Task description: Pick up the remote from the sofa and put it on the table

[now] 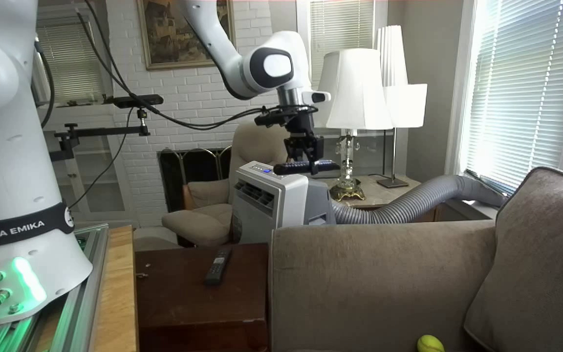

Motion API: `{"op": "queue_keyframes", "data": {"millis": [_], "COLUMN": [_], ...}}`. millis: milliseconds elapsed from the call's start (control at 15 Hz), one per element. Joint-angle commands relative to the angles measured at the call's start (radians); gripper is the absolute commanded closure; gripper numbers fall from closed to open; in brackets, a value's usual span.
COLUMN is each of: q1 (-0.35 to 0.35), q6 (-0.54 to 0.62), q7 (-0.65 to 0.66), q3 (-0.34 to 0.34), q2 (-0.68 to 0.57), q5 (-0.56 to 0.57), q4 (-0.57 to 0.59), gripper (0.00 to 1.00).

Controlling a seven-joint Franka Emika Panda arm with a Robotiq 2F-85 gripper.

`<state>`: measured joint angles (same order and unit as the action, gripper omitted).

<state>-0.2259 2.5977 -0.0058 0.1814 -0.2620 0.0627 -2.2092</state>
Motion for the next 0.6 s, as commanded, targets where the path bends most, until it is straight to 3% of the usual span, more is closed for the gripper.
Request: {"op": "queue_keyframes", "data": {"millis": [0,400,467,533], "q1": [0.09,0.109,0.114,0.111], "q6": [-0.084,-0.236,-0.196,-0.215], "q7": [-0.181,-0.452,-0.376,-0.4], "q3": [-0.115,-0.191,-0.193,-0.196], "q2": [0.239,0.422,0.343,0.365], "q5": [0.004,-0.03,-0.019,-0.019], "q4": [-0.18,-0.324,-0.253,-0.275], "gripper": [0.73,0.73,0.48,0.48]}}
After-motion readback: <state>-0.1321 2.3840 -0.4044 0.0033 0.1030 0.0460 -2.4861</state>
